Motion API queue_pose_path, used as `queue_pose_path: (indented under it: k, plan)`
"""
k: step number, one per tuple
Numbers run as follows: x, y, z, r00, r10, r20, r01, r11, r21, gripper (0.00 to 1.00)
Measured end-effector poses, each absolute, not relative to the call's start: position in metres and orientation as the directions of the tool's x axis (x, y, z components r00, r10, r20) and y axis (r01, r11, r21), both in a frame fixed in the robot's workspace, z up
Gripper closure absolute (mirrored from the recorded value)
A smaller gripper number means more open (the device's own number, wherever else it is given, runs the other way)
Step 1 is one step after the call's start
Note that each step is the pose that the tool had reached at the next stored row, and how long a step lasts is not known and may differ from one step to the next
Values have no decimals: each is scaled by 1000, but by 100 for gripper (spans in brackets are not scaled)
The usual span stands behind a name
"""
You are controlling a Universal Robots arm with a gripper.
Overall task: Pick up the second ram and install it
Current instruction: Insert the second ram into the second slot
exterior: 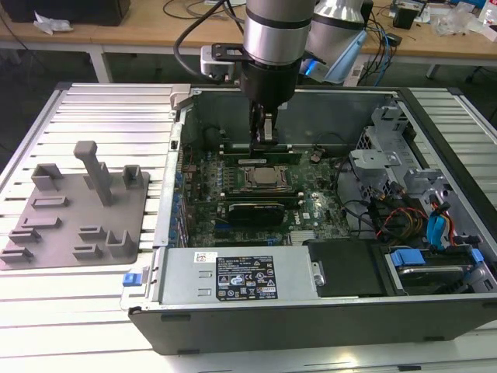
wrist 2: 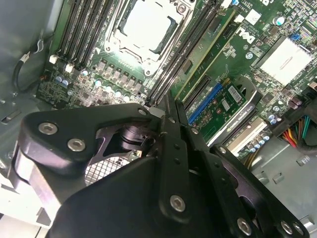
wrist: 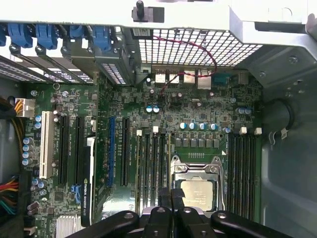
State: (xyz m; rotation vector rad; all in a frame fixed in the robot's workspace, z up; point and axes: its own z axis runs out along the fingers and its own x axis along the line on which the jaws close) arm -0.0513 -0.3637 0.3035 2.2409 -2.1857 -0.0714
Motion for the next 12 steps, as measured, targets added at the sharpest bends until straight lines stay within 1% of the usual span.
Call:
queue_pose_path:
  k: [12]
  plan:
    - [-51, -364, 289, 24, -999, -25, -999, -25, 39, 91]
